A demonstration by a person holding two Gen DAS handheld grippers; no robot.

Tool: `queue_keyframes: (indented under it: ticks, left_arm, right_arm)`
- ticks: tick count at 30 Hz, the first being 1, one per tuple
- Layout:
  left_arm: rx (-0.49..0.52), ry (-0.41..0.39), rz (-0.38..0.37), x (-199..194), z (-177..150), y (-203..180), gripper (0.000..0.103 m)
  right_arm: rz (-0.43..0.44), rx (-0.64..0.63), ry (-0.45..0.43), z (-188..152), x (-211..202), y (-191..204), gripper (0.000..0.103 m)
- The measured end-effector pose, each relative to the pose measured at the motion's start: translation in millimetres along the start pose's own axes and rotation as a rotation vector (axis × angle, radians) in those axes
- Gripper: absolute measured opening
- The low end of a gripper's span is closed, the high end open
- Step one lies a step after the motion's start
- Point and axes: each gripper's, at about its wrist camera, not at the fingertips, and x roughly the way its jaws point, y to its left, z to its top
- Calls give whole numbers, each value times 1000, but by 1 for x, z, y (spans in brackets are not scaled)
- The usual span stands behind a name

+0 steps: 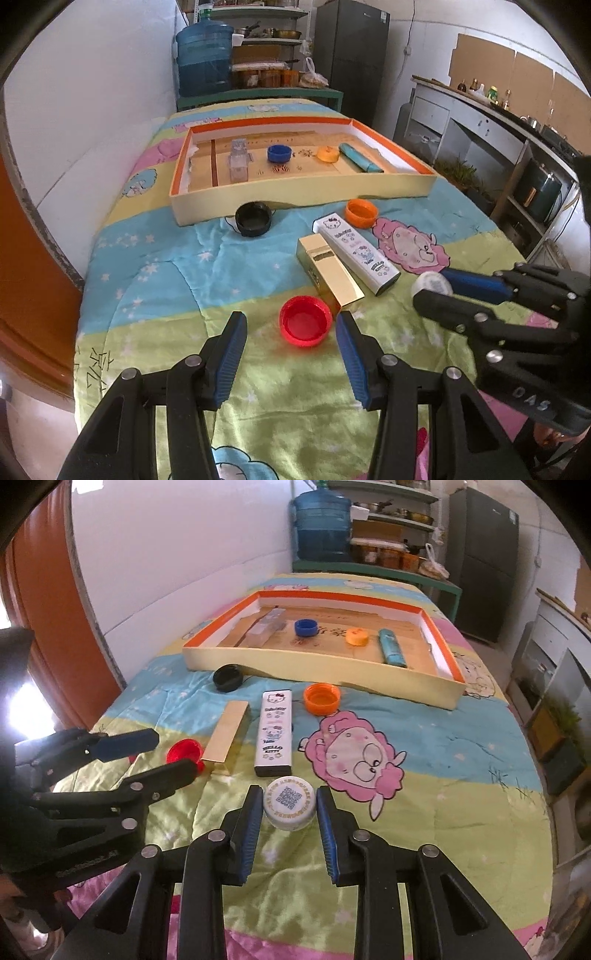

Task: Organize rigid objects
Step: 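Grasp the red cap with the left tool while the right tool grasps the white round tin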

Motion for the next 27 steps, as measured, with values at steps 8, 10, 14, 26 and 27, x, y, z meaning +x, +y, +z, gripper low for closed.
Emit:
queue_keyframes:
  ticks: [8, 10, 14, 26, 27]
  left_arm:
    - [-46, 4, -10, 6, 2, 8, 50]
    - [-50, 1, -2, 6, 2, 9, 43]
    - [-57, -1, 14, 5, 2, 13, 32]
    - [-97, -33, 1, -9, 3, 19, 31]
    - [-99, -39, 1, -12, 5, 20, 31]
  right_arm:
    - [12, 8, 3, -1, 0, 0, 30]
    - [14, 8, 4, -1, 1, 0, 30]
    - [15, 12, 5, -1, 2, 0, 30]
    - [21, 27, -9, 3, -1, -3, 30]
    - [22, 28, -12, 4, -2, -3, 30]
